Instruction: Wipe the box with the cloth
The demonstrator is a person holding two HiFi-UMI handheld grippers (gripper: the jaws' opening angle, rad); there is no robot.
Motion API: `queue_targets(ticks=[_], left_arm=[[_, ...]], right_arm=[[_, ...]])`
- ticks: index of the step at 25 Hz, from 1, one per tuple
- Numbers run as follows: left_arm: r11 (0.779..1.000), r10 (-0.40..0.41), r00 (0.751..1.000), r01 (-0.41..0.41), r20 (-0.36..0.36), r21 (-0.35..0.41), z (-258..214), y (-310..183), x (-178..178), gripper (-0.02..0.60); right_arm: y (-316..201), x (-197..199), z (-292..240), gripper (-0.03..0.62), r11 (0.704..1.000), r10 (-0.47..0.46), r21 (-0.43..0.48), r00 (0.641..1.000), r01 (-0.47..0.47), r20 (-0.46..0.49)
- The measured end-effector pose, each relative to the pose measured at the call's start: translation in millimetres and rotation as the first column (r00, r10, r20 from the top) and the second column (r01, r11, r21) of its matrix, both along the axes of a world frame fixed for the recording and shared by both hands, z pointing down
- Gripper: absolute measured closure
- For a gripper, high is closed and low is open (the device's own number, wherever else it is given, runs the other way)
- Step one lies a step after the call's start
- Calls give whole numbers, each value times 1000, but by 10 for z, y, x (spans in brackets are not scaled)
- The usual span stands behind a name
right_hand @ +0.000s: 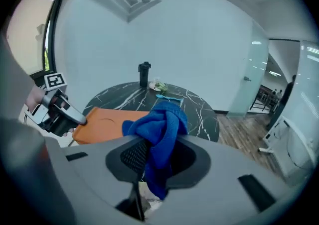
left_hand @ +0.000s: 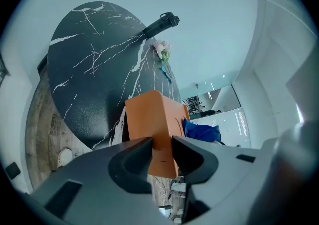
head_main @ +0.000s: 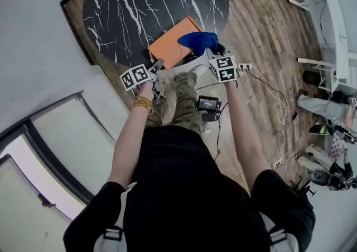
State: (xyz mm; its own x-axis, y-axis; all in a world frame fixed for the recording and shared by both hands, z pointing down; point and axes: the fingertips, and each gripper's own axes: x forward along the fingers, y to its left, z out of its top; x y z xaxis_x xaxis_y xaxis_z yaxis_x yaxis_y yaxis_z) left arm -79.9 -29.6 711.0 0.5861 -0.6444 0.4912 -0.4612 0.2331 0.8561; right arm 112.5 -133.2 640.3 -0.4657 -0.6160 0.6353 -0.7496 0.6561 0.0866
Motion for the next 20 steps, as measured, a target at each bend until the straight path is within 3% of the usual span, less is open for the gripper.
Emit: queue_targets(ticks=[6,9,14,20], left_arm=[[1000,9,1000,-9,10,-9,9,6,14,456],[1000,15,1000,-15,16,-9,10,2,5,456],[1000,6,1000,-6,5,-10,15,5,-8,454],[1000,10,1000,-9,13,-12,21,8,-17,450]], right_arm=[[-183,-56,464,520,984,40,-171,999,-40,-4],[-159,-77,512,520,974,156,-177,986,-143,63],[-3,-194,516,520,952,246,-216,962,-216,119],[429,-574,525,520,958,234,-208,958,-198,164]])
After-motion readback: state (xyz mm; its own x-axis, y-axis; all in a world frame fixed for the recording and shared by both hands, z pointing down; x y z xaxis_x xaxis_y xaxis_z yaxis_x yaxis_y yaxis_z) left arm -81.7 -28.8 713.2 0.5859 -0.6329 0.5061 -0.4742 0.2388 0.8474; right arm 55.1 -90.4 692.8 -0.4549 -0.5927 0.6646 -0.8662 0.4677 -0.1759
